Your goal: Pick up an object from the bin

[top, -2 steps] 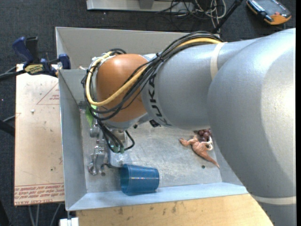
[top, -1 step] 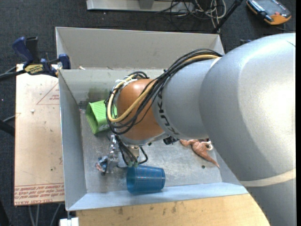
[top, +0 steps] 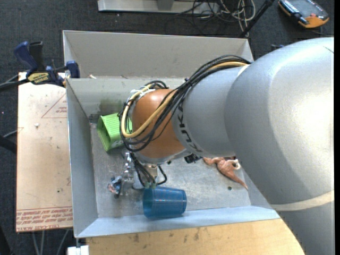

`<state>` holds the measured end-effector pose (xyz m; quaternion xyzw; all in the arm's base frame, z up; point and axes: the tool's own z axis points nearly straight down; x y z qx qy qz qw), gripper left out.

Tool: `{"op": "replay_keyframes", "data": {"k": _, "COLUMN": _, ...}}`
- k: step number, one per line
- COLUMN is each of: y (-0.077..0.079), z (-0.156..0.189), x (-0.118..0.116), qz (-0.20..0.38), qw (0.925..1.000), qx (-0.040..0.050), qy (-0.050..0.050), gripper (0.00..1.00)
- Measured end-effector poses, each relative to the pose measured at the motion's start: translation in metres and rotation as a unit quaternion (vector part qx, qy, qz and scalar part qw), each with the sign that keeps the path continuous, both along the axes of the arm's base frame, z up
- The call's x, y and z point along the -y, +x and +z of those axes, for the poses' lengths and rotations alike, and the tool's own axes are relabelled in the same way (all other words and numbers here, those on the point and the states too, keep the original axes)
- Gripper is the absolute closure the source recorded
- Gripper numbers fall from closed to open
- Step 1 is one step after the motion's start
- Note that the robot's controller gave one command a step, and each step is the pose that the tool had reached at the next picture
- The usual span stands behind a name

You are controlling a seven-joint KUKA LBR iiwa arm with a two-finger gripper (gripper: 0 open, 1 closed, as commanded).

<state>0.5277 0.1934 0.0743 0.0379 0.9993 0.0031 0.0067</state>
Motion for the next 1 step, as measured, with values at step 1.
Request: {"op": "replay_keyframes", "data": {"k": 1, "y": -0.0039, "z": 0.0840, "x": 0.0157, "qz": -0.021, "qw": 0.9998, "qx": -0.0064, "qy": -0.002, "gripper": 1.00}}
